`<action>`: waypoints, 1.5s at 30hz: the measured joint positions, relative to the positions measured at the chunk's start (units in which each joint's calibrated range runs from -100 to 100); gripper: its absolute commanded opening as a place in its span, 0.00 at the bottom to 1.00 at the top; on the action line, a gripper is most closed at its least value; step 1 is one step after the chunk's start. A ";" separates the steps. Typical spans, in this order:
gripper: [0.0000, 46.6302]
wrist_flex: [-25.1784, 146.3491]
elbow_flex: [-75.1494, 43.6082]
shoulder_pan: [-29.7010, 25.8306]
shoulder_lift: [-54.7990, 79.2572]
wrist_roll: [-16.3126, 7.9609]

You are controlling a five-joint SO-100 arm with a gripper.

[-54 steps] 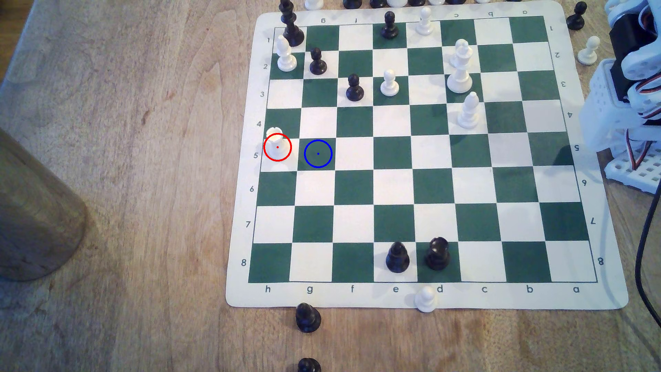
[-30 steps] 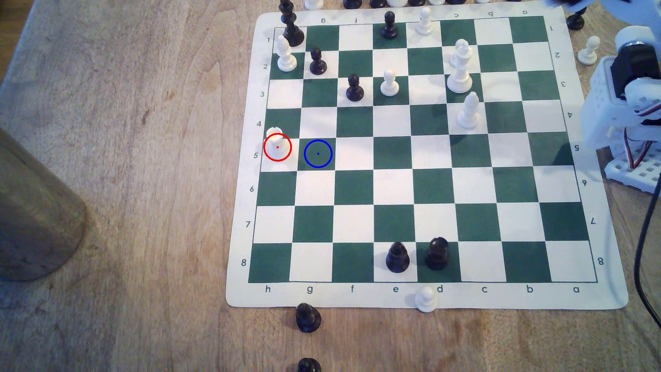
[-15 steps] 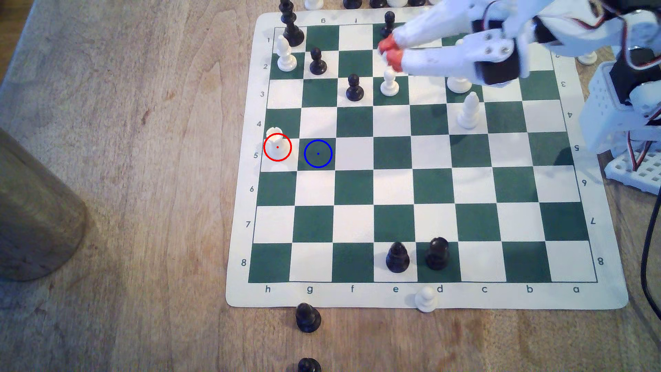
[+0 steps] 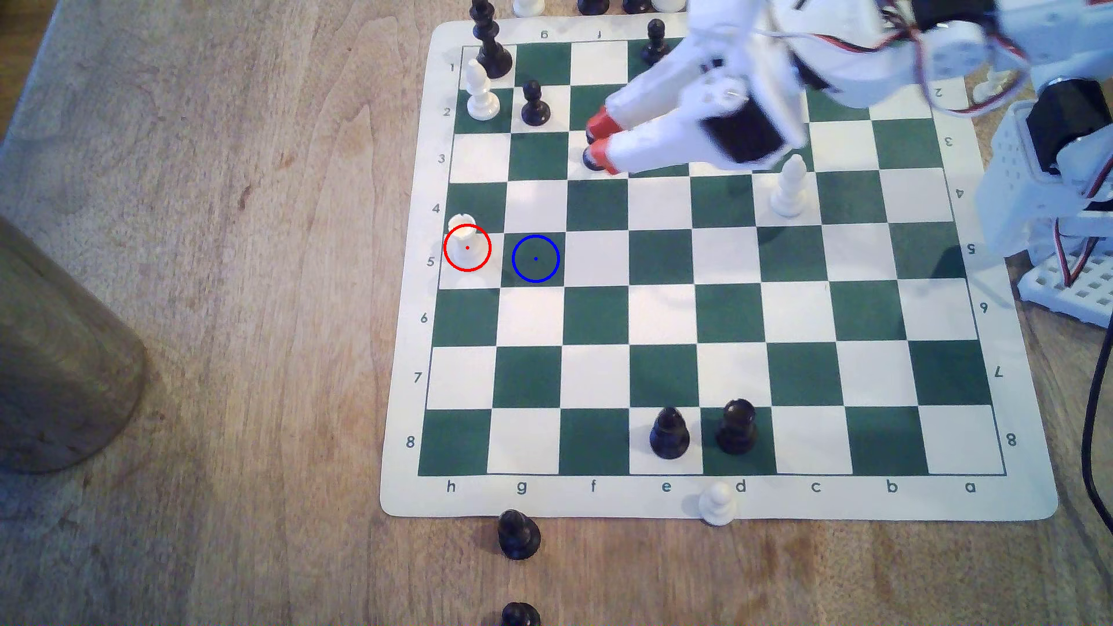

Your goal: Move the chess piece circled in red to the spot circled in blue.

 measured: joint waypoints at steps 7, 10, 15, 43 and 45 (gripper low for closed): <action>0.25 -4.62 -2.35 -0.07 10.72 -1.71; 0.28 -7.41 -2.89 1.33 15.42 -1.66; 0.32 -14.66 -2.98 2.95 22.54 -0.88; 0.36 -39.44 -12.56 0.74 50.44 0.10; 0.36 -39.68 -12.65 1.18 50.86 0.10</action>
